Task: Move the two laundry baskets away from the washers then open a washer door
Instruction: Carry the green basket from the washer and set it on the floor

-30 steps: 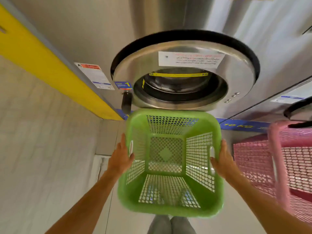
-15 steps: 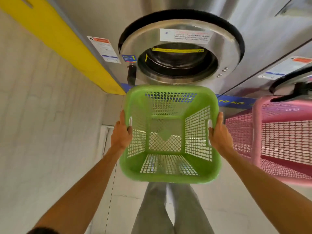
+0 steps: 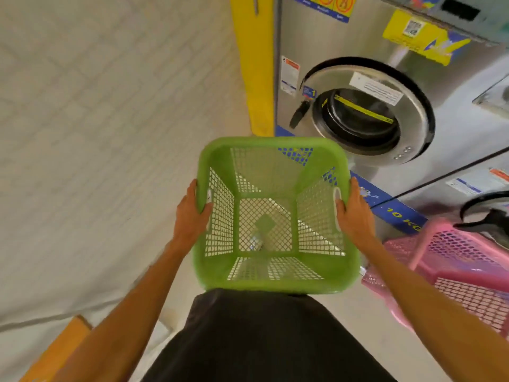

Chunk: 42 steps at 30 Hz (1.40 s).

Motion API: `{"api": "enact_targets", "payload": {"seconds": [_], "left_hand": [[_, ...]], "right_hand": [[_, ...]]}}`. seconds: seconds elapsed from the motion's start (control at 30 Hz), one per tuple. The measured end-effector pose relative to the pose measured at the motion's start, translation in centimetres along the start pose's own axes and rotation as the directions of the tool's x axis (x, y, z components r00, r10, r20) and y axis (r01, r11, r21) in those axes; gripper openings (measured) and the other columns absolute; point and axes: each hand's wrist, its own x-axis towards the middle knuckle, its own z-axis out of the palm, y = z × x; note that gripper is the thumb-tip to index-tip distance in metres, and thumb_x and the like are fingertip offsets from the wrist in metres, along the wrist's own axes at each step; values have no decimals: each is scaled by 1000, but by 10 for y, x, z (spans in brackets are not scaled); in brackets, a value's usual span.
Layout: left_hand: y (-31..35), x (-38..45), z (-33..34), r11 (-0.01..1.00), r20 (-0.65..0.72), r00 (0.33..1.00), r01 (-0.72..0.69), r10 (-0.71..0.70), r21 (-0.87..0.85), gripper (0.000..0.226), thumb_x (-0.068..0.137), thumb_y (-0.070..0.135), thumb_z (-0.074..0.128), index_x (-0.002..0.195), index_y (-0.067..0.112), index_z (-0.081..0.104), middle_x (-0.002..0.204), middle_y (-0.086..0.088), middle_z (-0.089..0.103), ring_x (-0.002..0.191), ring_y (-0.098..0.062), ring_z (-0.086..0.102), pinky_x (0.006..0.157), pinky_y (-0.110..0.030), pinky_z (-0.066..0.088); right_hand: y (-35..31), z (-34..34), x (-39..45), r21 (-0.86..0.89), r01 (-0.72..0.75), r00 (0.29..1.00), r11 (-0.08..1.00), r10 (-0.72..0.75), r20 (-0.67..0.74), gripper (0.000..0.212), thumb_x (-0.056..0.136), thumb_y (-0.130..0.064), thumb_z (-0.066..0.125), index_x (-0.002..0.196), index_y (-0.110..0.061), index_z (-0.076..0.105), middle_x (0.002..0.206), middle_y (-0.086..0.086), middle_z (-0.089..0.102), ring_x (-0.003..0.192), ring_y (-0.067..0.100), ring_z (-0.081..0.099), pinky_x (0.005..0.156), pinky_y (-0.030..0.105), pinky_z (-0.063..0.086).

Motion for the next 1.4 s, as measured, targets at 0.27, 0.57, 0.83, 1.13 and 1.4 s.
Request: {"api": "enact_targets", "payload": {"seconds": [0.27,0.57,0.83,1.13,1.4], "left_hand": [[-68,-122,-67,960,-199,941,253,-272,-117,75,90,24,68,154,14,30,133,-15,61,111,-32,63,98,-53,51],[-183,-252,-125,854,-307,803,431,-510,-289,80,86,11,67,155,13,28,123,-14,62,102,-29,65,87,-49,58],[-311,-317,-142,733,-239,721,515,-651,-444,86,81,1,66,155,18,26,126,-6,53,94,-14,68,69,-28,61],[-448,-305,-90,647,-165,636,675,-754,-355,92,82,4,66,157,26,17,129,-14,54,94,-27,64,67,-45,62],[-563,-264,-22,659,-171,637,716,-752,-232,88,81,-7,61,150,30,20,120,-18,56,66,-18,59,38,-29,50]], "right_hand": [[-98,22,-13,-8,360,929,933,-357,100,64,103,-43,45,154,-9,25,148,23,47,124,47,55,95,52,48],[-227,111,-86,66,595,744,801,-580,331,45,95,-33,61,132,-12,45,118,21,64,103,42,65,79,44,52],[-307,214,-167,-12,636,656,772,-532,536,50,92,-29,65,134,-21,39,99,7,64,68,25,69,54,42,61],[-302,370,-180,-201,582,680,788,-336,652,46,91,-16,66,132,-13,45,104,13,63,73,31,70,58,45,62],[-270,498,-150,-263,653,642,711,-334,690,41,88,-15,69,126,-9,54,112,11,62,87,28,67,71,42,63]]}}
